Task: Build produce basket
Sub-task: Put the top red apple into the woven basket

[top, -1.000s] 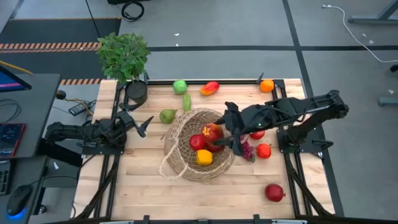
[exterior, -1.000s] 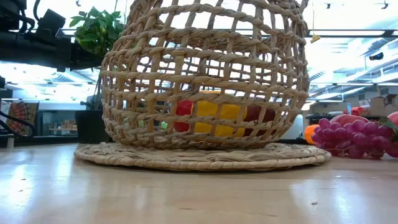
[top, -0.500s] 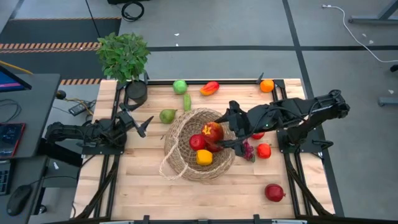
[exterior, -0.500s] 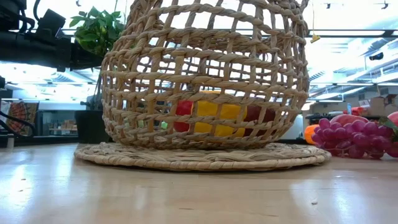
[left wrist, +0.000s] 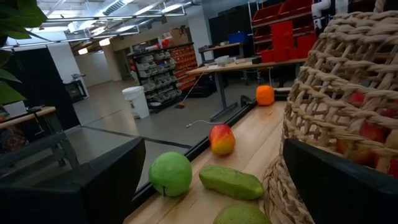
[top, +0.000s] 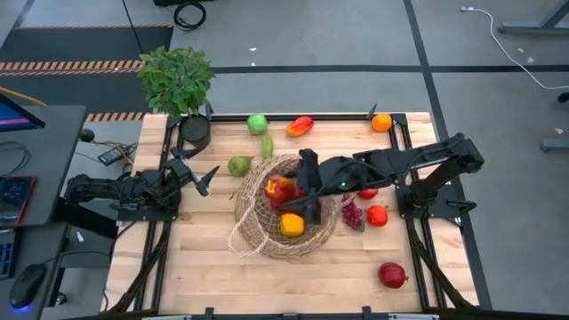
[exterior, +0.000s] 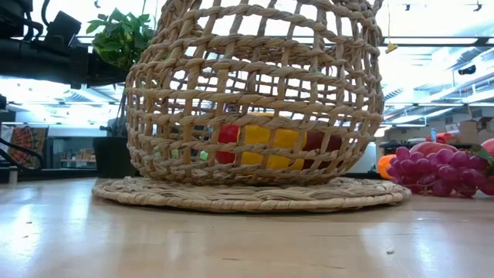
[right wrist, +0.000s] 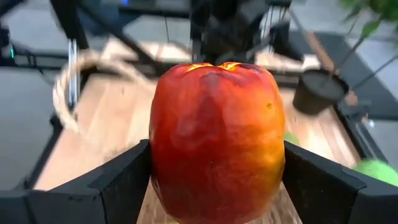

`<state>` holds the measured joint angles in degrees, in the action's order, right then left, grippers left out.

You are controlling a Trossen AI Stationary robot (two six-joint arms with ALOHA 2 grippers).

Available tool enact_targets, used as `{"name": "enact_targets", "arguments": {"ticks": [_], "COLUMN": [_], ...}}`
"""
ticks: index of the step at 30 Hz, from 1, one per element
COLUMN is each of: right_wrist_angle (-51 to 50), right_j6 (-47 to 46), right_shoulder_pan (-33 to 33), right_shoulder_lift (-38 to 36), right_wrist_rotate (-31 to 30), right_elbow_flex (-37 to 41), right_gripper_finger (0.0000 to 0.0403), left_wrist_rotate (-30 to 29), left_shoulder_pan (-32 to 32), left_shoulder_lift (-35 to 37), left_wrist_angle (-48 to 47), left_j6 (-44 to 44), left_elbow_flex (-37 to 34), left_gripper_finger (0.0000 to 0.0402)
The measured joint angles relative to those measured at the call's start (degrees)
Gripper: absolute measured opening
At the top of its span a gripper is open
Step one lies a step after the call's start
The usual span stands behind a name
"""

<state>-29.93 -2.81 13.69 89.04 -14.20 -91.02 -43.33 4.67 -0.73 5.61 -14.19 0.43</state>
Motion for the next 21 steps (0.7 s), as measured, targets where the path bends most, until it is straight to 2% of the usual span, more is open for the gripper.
{"name": "enact_targets", "arguments": {"ticks": [4,9,16,21], "right_wrist_angle": [8.2,16.6,21.5,21.7], "right_j6": [0.3,0.5,-22.8,-39.9], "right_shoulder_pan": [-0.4,-1.2,-2.4,-3.9], "right_shoulder_lift": [0.0,-0.2,-0.2,-0.2], "right_wrist_rotate": [-2.6,-2.7,-4.5,-1.9], "right_elbow_flex": [0.0,0.0,0.0,0.0], "right_gripper_finger": [0.0333,0.0333,0.0333,0.0334], "left_wrist_rotate": [0.0,0.0,0.0,0.0], "left_shoulder_pan": [0.0,0.0,0.0,0.0], "left_shoulder_lift": [0.0,0.0,0.0,0.0], "left_wrist_angle": [0.0,0.0,0.0,0.1], "left_j6": [0.0,0.0,0.0,0.0], "left_elbow_flex": [0.0,0.0,0.0,0.0], "left_gripper_finger": [0.0388,0.0388,0.0388,0.0388]}}
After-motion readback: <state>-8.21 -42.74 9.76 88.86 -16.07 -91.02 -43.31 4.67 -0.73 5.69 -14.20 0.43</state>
